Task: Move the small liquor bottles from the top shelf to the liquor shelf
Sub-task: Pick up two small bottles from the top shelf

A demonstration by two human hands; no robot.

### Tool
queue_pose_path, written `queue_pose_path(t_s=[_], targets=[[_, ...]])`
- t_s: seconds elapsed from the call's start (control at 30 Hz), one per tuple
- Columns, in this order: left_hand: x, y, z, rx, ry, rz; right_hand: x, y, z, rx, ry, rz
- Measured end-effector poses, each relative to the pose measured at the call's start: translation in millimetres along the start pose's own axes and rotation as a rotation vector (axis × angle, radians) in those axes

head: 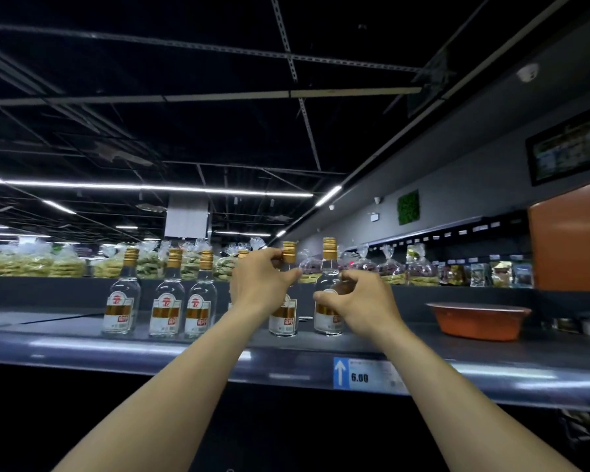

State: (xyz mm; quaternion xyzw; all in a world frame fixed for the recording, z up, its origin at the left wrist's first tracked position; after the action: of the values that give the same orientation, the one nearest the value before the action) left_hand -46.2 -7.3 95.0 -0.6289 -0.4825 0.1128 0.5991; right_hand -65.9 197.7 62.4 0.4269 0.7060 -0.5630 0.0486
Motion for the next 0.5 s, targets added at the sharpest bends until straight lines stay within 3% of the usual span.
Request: queue_pose_path(t_s=[0.27, 0.5], targets=[[88, 14, 22, -0.118, 0.332, 0.090, -3, 33, -117, 0.148, 0.142, 0.010], [232, 110, 74, -0.346, 0.624, 0.120, 38, 150, -285, 0.240, 0.202, 0.093]])
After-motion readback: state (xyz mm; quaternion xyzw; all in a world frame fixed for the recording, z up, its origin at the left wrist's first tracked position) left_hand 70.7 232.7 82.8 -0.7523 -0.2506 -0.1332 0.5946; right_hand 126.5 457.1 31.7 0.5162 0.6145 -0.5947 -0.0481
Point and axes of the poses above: each hand's wrist, its own y-axis away from the middle knuckle, its own z-axis out of the palm, x = y × z, the point moved 9 cm from there along -y, towards the middle knuckle, and after that the axes turned 2 degrees about -x, right-handed, at the moved point
